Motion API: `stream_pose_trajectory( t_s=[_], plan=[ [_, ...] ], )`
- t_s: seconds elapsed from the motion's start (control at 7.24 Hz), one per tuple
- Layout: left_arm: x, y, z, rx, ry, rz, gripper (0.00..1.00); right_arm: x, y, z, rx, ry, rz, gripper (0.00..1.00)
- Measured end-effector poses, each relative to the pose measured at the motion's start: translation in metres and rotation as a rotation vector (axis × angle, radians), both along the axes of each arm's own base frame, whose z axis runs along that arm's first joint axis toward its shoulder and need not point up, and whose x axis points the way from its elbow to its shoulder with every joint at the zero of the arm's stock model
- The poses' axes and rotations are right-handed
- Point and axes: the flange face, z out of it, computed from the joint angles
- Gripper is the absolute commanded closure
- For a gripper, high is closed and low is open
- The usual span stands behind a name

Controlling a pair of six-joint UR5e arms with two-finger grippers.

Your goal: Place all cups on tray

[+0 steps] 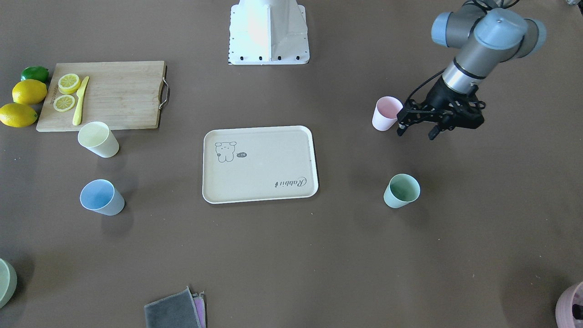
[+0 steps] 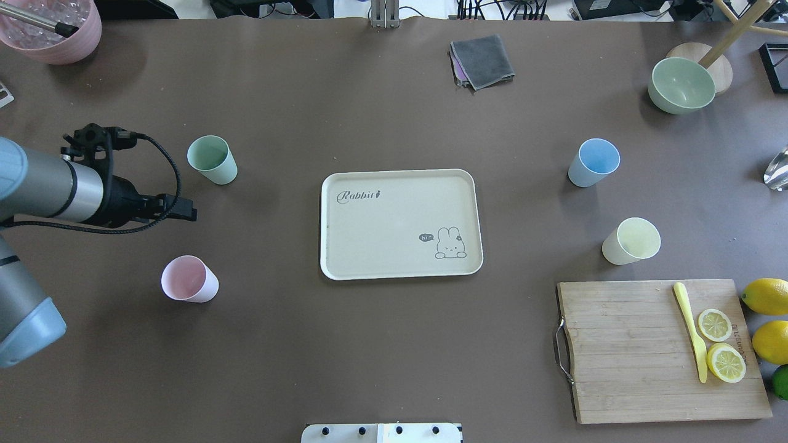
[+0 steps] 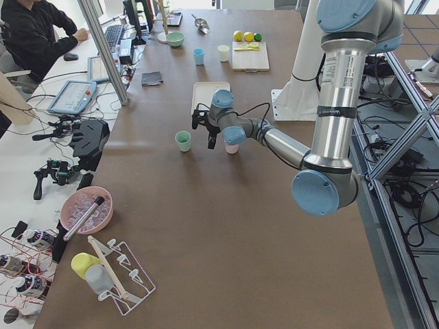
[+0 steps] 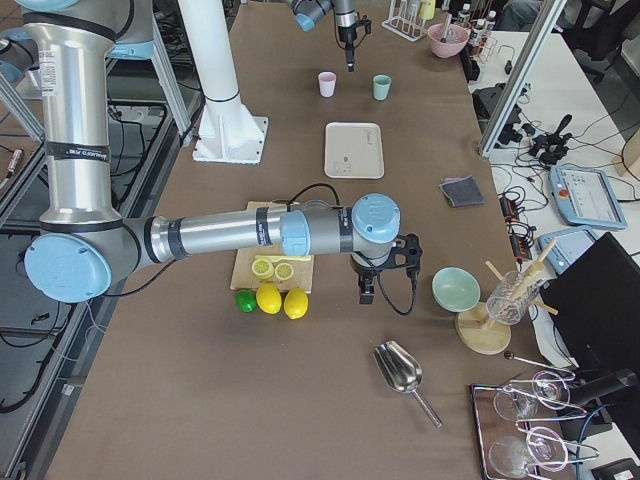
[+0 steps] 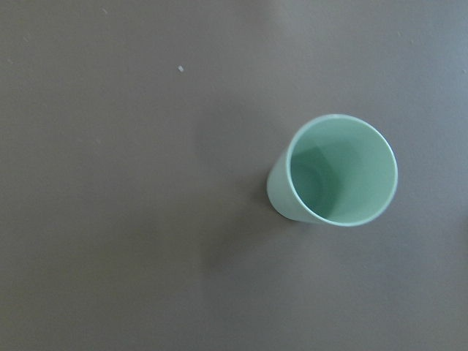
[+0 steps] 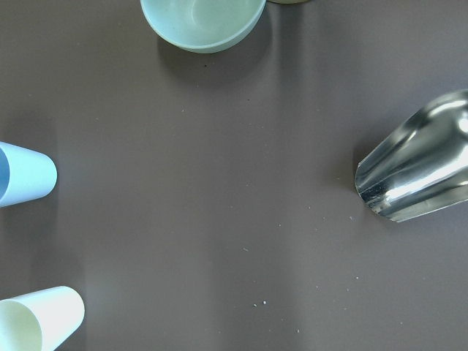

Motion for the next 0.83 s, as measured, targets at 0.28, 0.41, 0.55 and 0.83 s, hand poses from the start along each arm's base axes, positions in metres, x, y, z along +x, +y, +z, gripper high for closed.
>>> stream_pose_trajectory(
  t_s=[0.28, 0.41, 0.55, 0.83],
  plan=[
    [0.010, 0.031, -0.004, -0.016, 0.009, 0.017, 0.02, -0.045, -0.004, -0.024, -0.034, 0.017, 0.027, 0.00],
    [0.009, 0.038, -0.004, -0.018, 0.010, 0.025, 0.02, -0.070, -0.005, -0.030, -0.035, 0.026, 0.041, 0.00],
    [0.006, 0.045, -0.005, -0.016, 0.012, 0.032, 0.02, -0.090, -0.004, -0.034, -0.034, 0.029, 0.048, 0.00],
    [-0.012, 0.059, 0.001, -0.011, -0.002, 0.043, 0.02, -0.131, 0.000, -0.043, -0.018, 0.019, 0.030, 0.00]
  ],
)
